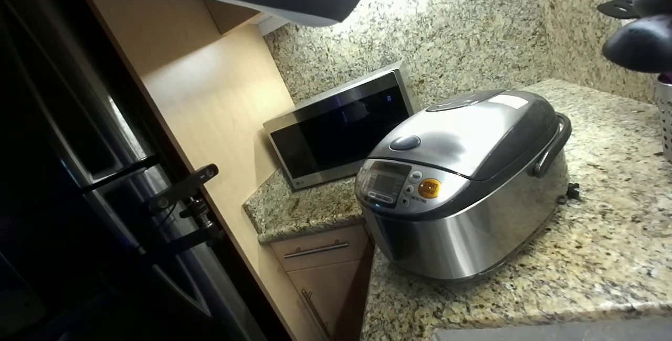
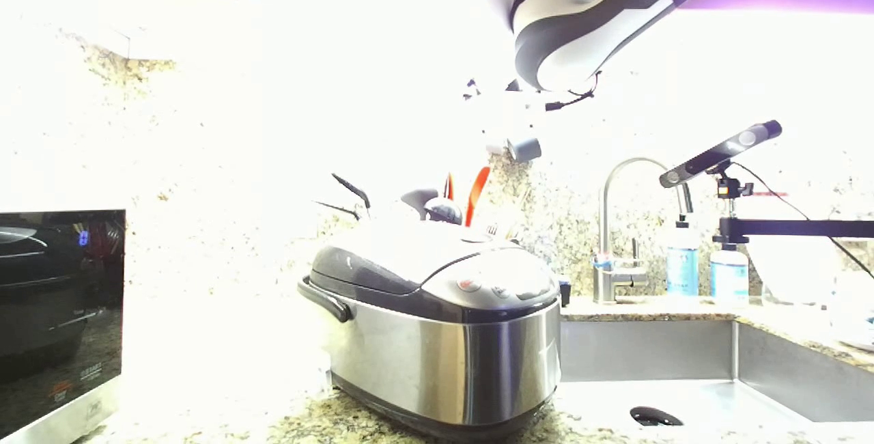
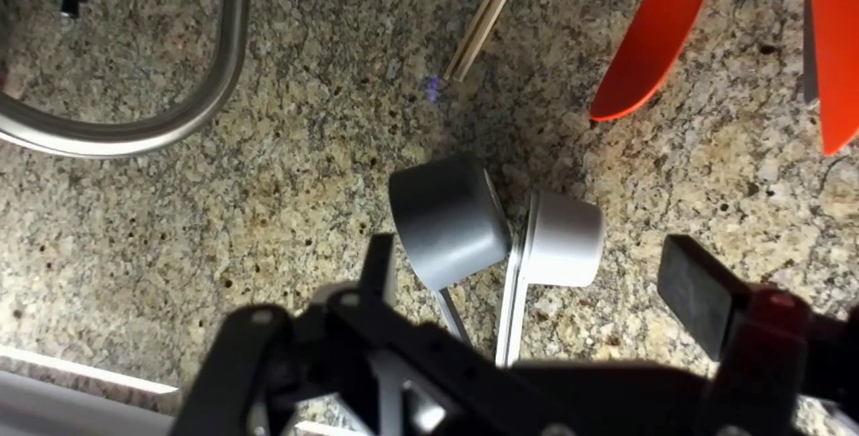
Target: Pick up an orange ladle and put it on the counter top
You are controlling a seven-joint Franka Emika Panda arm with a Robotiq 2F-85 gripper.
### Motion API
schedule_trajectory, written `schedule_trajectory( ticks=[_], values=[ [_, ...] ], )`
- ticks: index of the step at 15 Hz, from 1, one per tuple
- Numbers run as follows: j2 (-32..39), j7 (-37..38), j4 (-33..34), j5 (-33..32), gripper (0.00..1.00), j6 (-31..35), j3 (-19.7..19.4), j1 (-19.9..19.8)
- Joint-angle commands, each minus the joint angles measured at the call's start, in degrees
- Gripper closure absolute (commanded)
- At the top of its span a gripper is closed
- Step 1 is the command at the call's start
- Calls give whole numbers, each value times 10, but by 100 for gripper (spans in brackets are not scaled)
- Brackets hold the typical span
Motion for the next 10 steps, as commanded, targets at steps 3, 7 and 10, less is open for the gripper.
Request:
schedule_trajectory(
  ticks=[3, 7, 10],
  values=[
    [70, -41, 103, 16, 0, 44, -16, 1],
    [108, -109, 161, 66, 0, 68, -7, -4],
    [140, -168, 211, 117, 0, 61, -12, -4]
  ],
)
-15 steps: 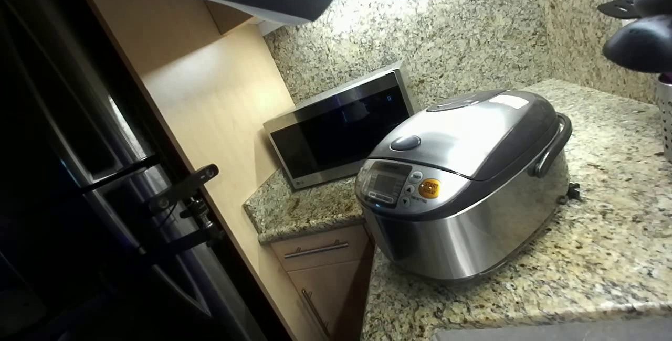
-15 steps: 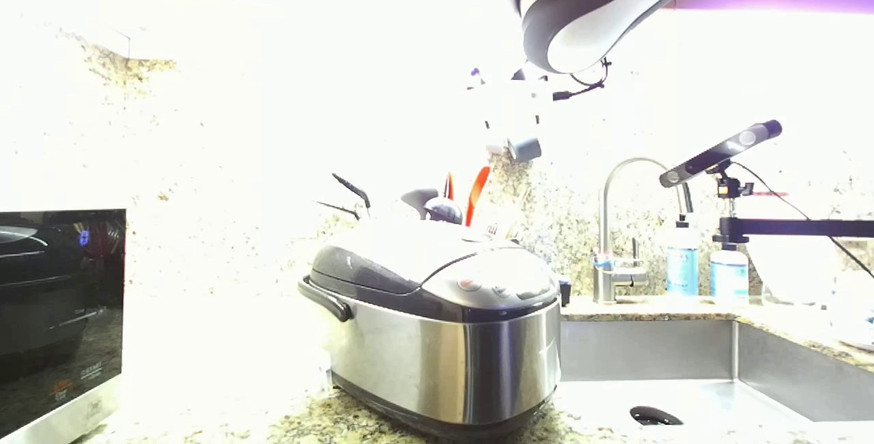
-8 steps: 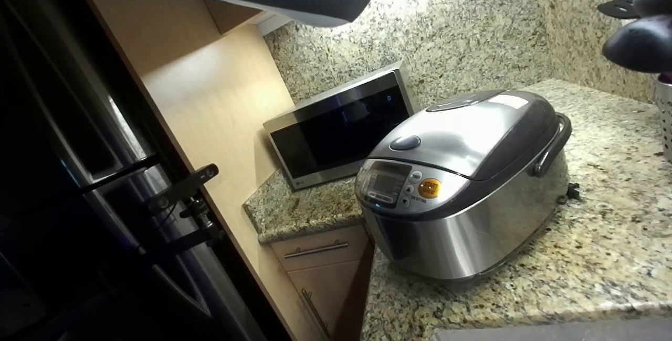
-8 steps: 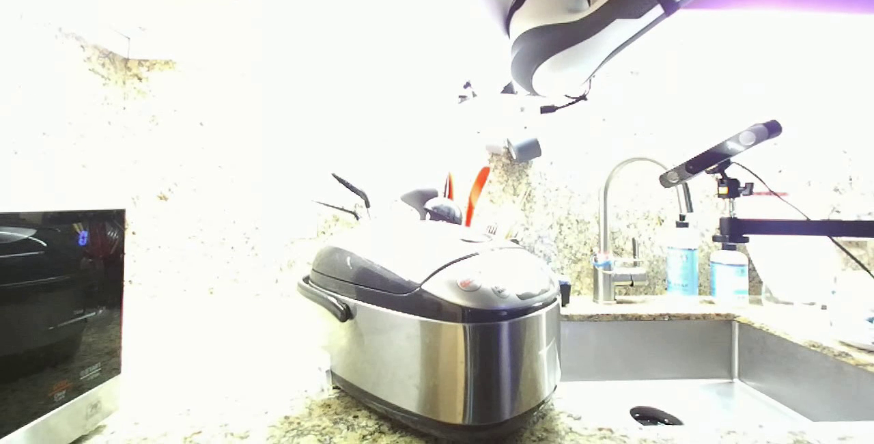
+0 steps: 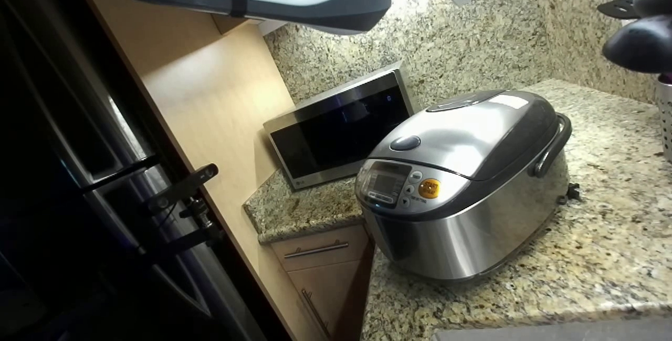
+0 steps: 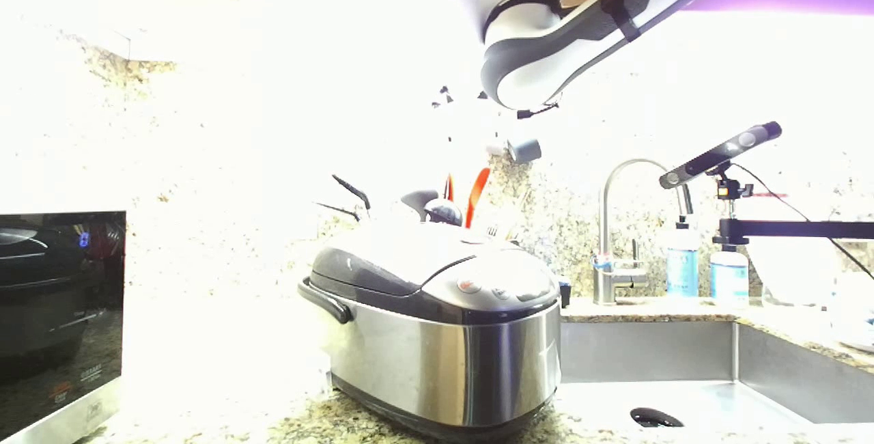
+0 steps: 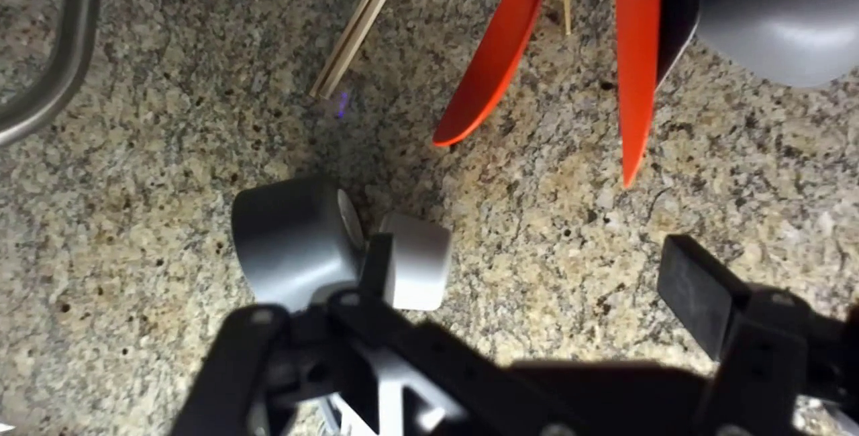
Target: Pick up an orange ladle and put it on the counter top
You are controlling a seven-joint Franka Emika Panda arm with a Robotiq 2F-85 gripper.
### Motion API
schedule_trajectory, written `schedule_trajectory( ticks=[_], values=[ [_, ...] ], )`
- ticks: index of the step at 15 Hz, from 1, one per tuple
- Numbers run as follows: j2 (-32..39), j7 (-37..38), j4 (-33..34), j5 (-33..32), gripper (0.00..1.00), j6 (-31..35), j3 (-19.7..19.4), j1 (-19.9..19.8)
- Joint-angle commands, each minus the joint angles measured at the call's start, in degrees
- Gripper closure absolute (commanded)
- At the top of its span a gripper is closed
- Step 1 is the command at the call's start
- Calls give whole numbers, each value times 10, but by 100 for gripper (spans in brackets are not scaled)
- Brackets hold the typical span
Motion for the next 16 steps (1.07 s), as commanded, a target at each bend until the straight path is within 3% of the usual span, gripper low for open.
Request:
schedule_trajectory(
  ticks=[1, 5, 6, 16],
  values=[
    [55, -83, 92, 65, 0, -3, -6, -4],
    [100, -149, 163, 131, 0, -18, -23, -3],
    [106, -151, 175, 118, 0, -27, -5, -13],
    [168, -196, 263, 120, 0, -57, -4, -19]
  ],
)
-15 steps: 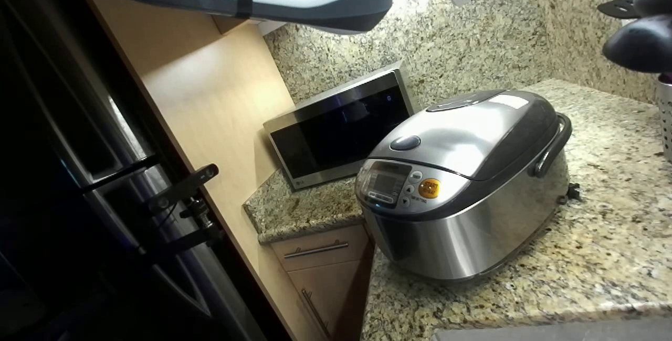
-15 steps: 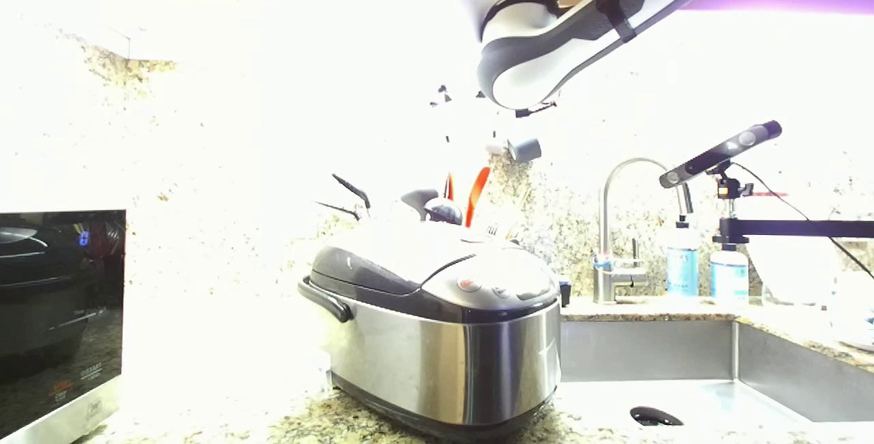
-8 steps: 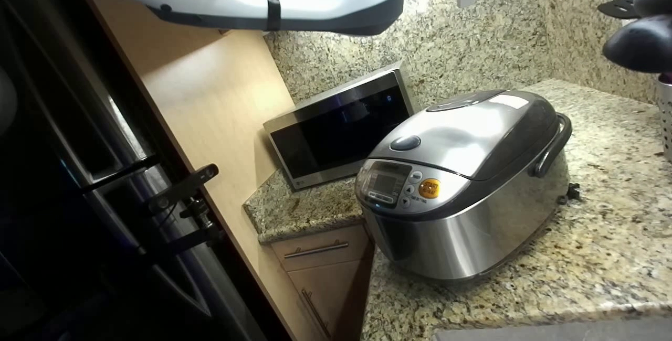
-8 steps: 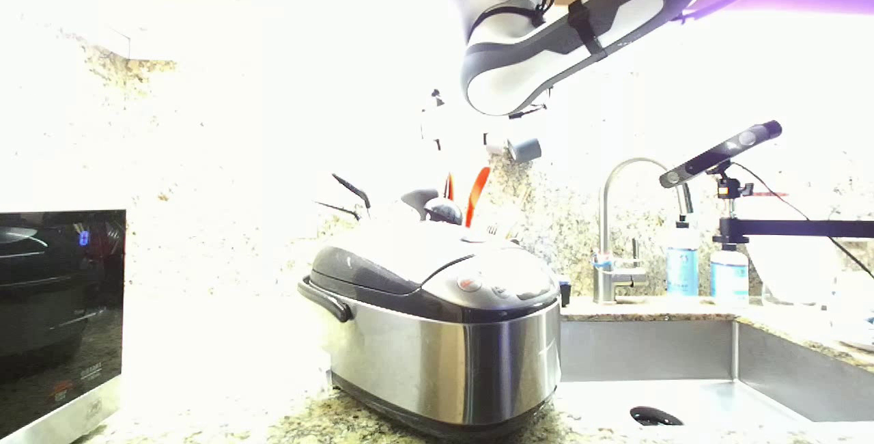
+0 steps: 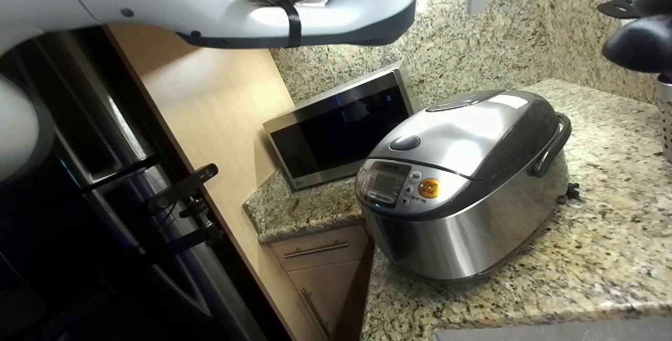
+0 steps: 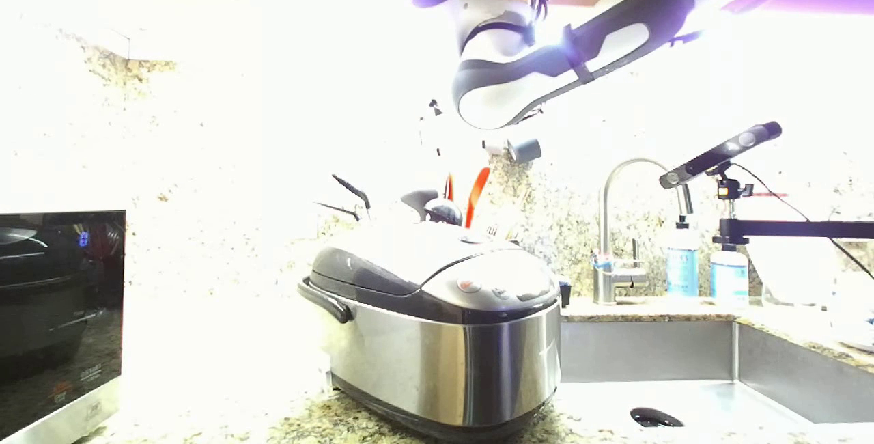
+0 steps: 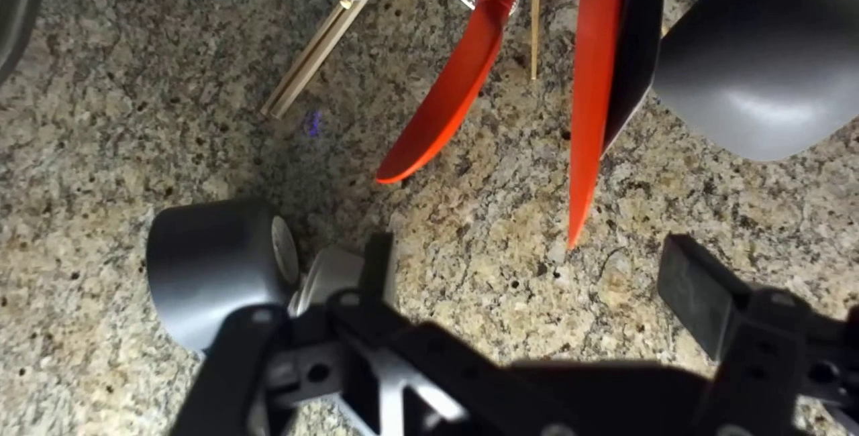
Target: Pick up an orange ladle and put it on the counter top
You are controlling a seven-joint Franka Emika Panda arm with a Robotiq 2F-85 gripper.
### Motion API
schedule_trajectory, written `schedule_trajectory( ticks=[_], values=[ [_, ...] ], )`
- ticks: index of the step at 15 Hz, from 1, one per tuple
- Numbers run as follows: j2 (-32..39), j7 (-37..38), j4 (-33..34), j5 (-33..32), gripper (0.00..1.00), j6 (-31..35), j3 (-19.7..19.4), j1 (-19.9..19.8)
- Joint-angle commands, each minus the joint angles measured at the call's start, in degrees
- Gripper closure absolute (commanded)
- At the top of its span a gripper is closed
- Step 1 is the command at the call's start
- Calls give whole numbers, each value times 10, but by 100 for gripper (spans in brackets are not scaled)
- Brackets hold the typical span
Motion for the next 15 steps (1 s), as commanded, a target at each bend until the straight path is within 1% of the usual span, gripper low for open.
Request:
schedule_trajectory(
  ticks=[1, 11, 12, 13, 14, 15],
  values=[
    [29, -39, 53, 14, 0, -25, 7, -4],
    [52, -45, 75, 20, 0, -28, 10, -12],
    [53, -43, 76, 20, 25, -31, 9, -12],
    [55, -41, 78, 20, 26, -32, 8, -11],
    [57, -39, 80, 19, 32, -28, 8, -12],
    [58, -39, 81, 19, 42, -29, 7, -11]
  ],
)
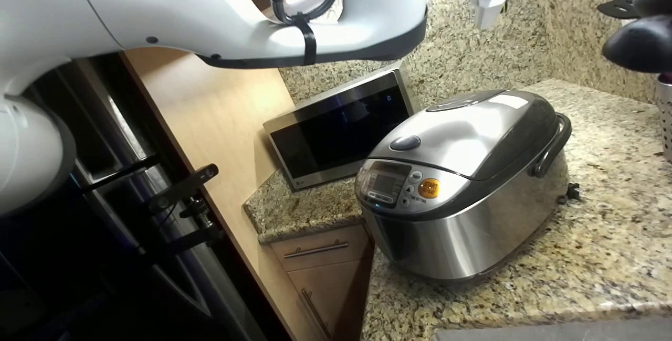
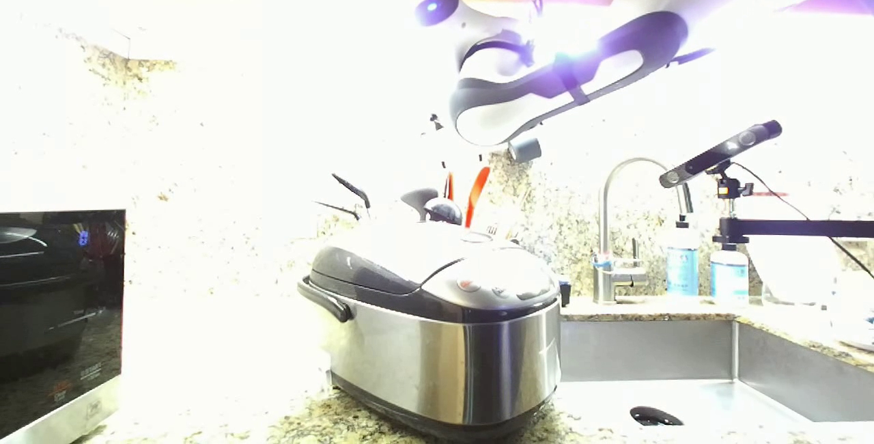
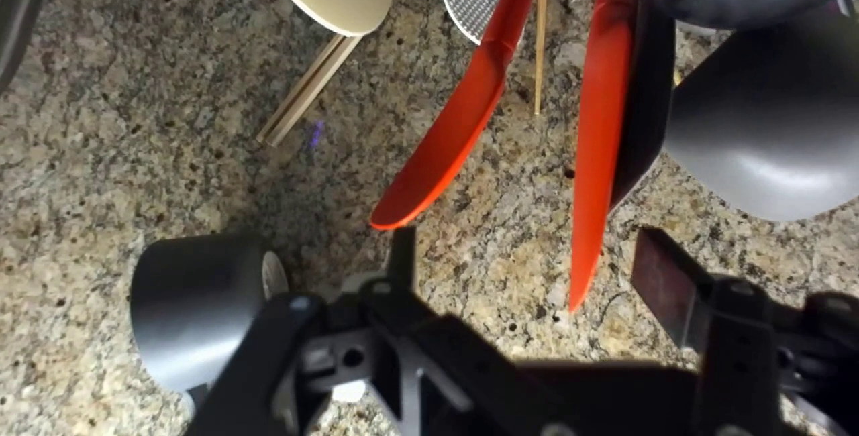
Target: Pick up an orange ladle and put it on the counter top
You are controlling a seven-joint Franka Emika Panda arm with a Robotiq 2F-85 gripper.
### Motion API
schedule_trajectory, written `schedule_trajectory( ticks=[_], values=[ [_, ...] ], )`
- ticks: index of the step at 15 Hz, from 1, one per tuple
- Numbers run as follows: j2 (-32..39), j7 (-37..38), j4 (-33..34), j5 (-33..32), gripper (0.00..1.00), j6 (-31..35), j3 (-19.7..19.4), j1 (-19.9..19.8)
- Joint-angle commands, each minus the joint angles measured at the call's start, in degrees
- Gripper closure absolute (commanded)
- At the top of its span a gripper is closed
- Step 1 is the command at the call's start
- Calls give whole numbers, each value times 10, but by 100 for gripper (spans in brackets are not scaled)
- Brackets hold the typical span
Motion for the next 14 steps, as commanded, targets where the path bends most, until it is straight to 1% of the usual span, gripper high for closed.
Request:
schedule_trajectory(
  ticks=[1, 6, 8, 14],
  values=[
    [18, -20, 37, 12, 49, -18, 4, -2],
    [22, -14, 40, 7, 88, -16, -1, 0],
    [21, -10, 41, 5, 99, -23, -3, 2],
    [5, 16, 50, -2, 98, -24, -12, 6]
  ],
)
